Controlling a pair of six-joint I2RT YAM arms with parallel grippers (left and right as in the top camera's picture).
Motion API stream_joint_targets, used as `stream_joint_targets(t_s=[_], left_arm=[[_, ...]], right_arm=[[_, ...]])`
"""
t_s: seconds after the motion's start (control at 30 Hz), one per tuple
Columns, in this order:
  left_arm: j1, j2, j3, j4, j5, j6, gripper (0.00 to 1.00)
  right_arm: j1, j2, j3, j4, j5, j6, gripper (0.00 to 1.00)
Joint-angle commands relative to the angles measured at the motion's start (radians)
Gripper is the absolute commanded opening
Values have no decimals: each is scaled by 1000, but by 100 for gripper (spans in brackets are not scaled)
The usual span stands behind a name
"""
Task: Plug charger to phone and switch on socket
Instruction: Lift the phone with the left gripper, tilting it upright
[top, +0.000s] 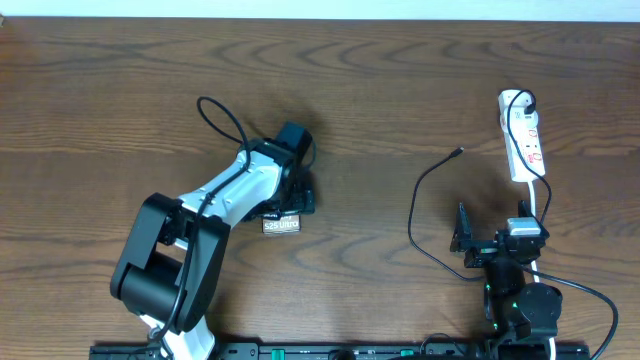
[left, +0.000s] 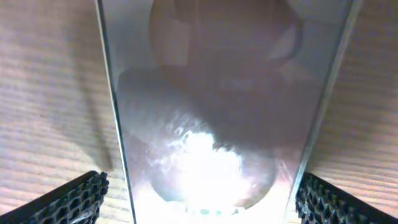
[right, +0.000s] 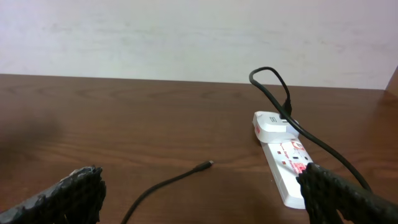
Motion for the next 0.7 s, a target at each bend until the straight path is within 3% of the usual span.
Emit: stream_joint_targets(t_s=[0.0, 0.67], left_arm=[[33, 13, 36, -2, 11, 61, 98], [72, 19, 36, 121, 60, 103, 98]], right_arm=[[10, 0, -1, -4, 1, -8, 99], [10, 0, -1, -4, 1, -8, 99]])
